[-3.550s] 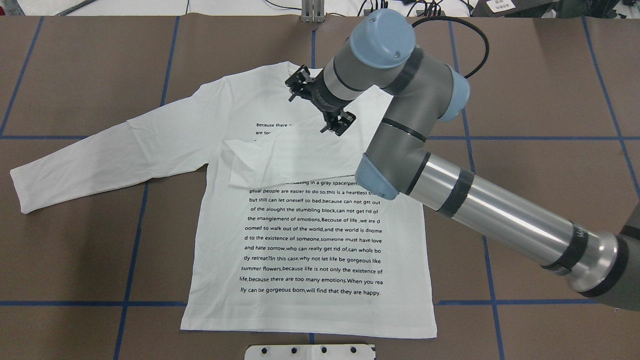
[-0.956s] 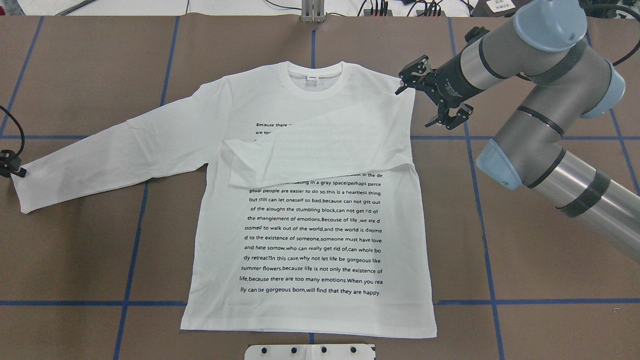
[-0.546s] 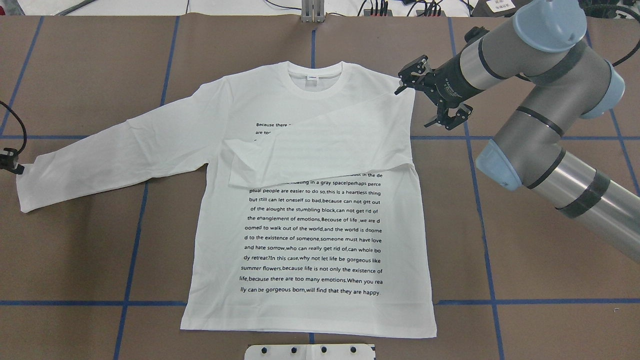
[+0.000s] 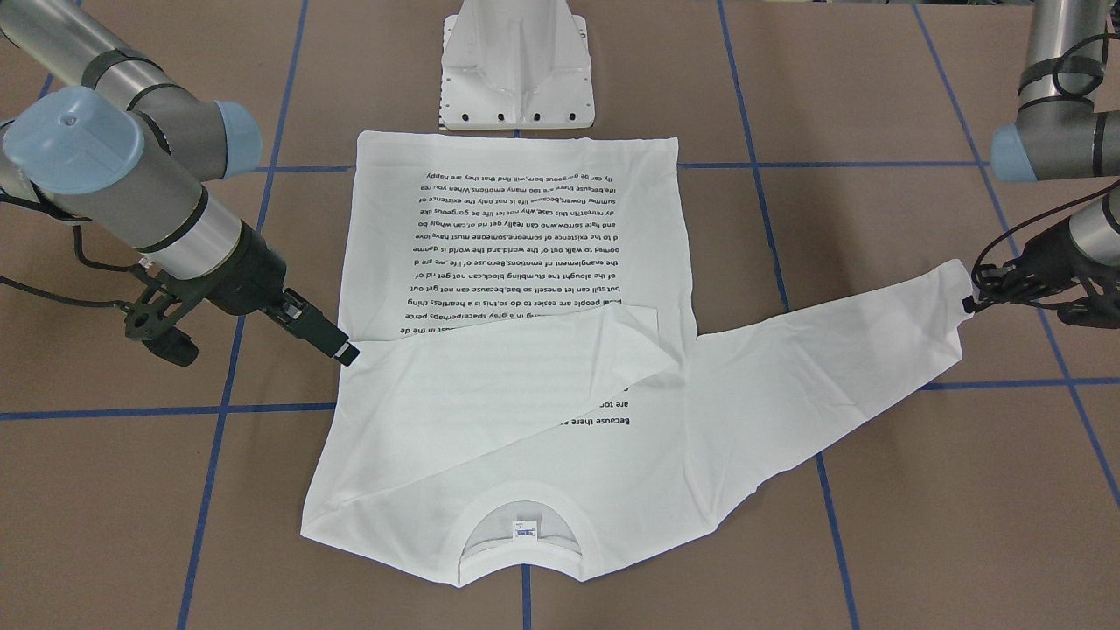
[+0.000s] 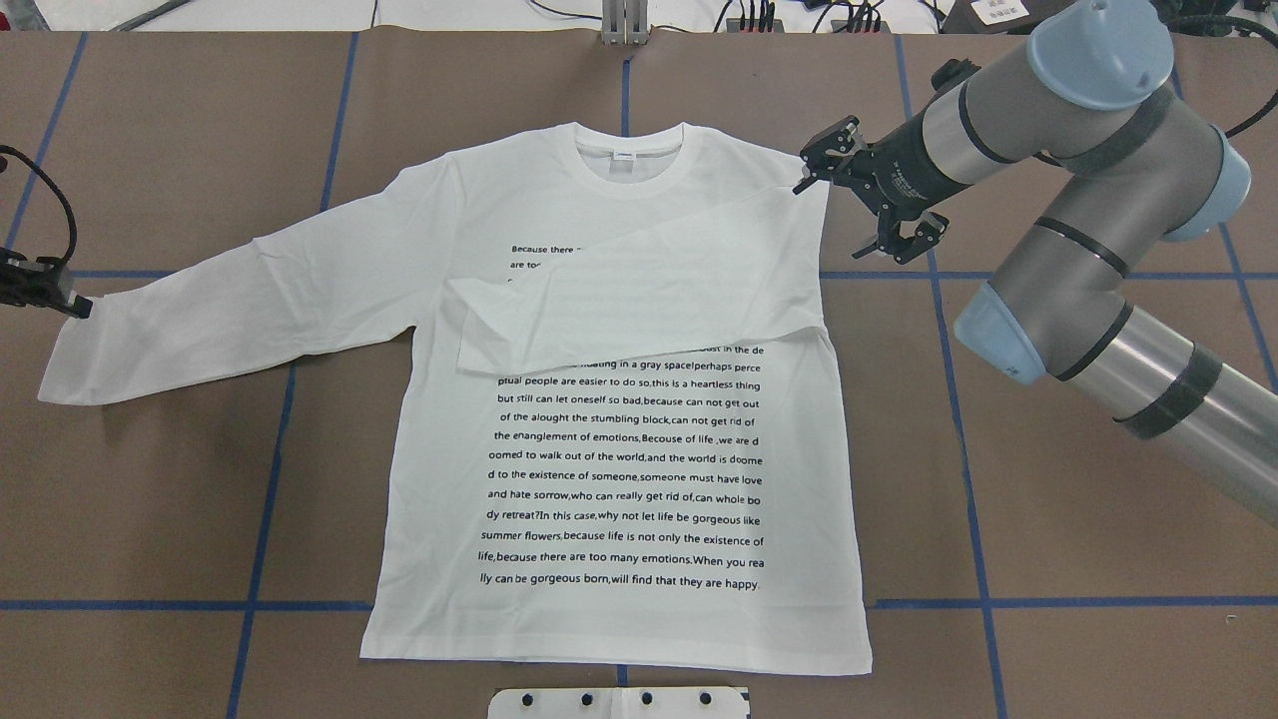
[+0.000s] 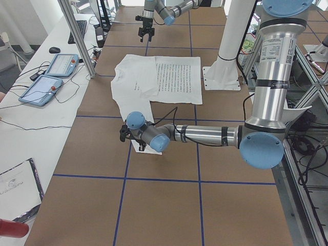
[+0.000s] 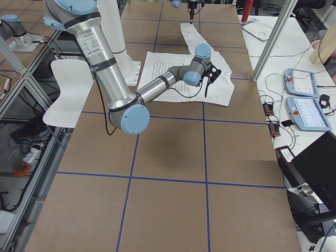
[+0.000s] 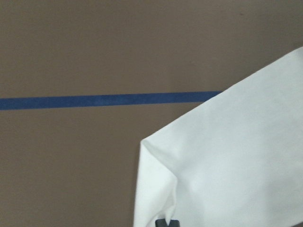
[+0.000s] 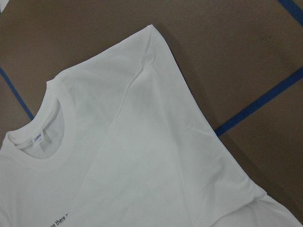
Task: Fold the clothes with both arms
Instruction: 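Reach the left gripper to the remaining sleeve and grasp it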
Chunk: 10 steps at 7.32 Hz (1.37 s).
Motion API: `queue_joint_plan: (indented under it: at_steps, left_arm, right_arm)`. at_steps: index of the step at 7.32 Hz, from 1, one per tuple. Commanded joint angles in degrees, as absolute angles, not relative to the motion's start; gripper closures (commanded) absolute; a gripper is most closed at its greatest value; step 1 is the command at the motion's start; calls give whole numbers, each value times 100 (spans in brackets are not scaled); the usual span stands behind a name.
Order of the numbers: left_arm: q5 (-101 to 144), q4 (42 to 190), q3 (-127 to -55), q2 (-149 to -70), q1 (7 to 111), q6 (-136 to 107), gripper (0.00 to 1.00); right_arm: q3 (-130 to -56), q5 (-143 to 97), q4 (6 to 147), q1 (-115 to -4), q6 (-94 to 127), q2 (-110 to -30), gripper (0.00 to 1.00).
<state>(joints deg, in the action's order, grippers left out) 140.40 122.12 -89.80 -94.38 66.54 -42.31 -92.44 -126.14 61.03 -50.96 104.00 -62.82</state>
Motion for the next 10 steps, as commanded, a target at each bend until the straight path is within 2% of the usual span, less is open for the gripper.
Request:
queue_joint_plan:
  at_steps: [1,4,6,10]
  left_arm:
    - [14403,12138,-9745,-9980,6610,-5845,100]
    - [14231,12138,-9739,-11851,5523,-8746,100]
    - [13748,12181,-9468,-12809,5239,-9602,100]
    - [13229,12225,-9064,-13972,5151,-10089,100]
  right_arm:
    - [-9272,-12621,6091,-5150,10127,-6441,1]
    - [-9255,-12621,6082,-5186,9607,-6697,1]
    - [-9272,-12612,6082,-5186,9598,-6758,1]
    - [-9281,-12604,6073,-5194,9598,-6802,1]
